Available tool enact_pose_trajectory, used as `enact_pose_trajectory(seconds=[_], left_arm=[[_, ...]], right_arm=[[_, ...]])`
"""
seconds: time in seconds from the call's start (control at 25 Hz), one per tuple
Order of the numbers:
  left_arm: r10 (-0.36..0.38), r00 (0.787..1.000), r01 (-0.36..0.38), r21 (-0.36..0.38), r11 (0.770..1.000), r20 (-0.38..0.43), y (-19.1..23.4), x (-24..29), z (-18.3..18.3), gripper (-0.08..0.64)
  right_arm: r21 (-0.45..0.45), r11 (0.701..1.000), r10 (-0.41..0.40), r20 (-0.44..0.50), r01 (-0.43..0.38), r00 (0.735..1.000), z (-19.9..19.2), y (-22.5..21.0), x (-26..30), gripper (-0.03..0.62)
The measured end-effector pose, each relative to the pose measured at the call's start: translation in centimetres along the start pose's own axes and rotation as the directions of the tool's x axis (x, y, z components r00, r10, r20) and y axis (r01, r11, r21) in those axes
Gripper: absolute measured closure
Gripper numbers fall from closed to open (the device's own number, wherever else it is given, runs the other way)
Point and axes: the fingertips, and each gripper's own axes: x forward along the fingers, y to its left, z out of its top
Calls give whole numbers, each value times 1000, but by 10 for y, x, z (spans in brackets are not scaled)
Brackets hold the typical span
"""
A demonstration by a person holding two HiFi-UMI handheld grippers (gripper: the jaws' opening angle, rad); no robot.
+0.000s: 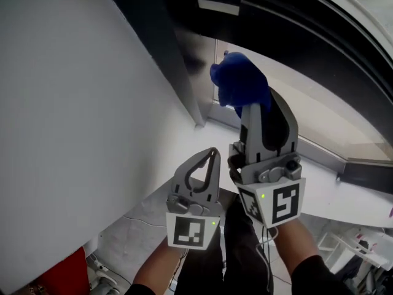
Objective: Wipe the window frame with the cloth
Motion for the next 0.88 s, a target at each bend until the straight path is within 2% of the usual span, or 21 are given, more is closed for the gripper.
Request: enact_pose_trajectory(seconds=[0.12, 0.24, 0.32, 0.52, 0.88], left_arm=[[-1, 1000, 1, 13, 1000, 4, -2, -4, -4, 555], [25, 999, -23, -50, 999, 31, 13, 5, -7, 555], [9, 1000, -8, -18, 1000, 19, 16, 10, -9, 555], [-9, 1000, 8, 8, 1000, 27, 8, 13, -5, 555], [42, 997, -42, 3, 999, 59, 16, 27, 0, 555]], right_arm=[[6, 1000, 0, 54, 0, 999, -1, 2, 7, 569], [-16, 1000, 6, 96, -5, 995, -12, 4, 25, 569], [-20, 1000, 2, 108, 0, 994, -16, 4, 38, 569], [7, 1000, -17, 95, 16, 995, -20, -2, 58, 569], [-95, 995, 13, 74, -6, 997, -24, -2, 83, 569]])
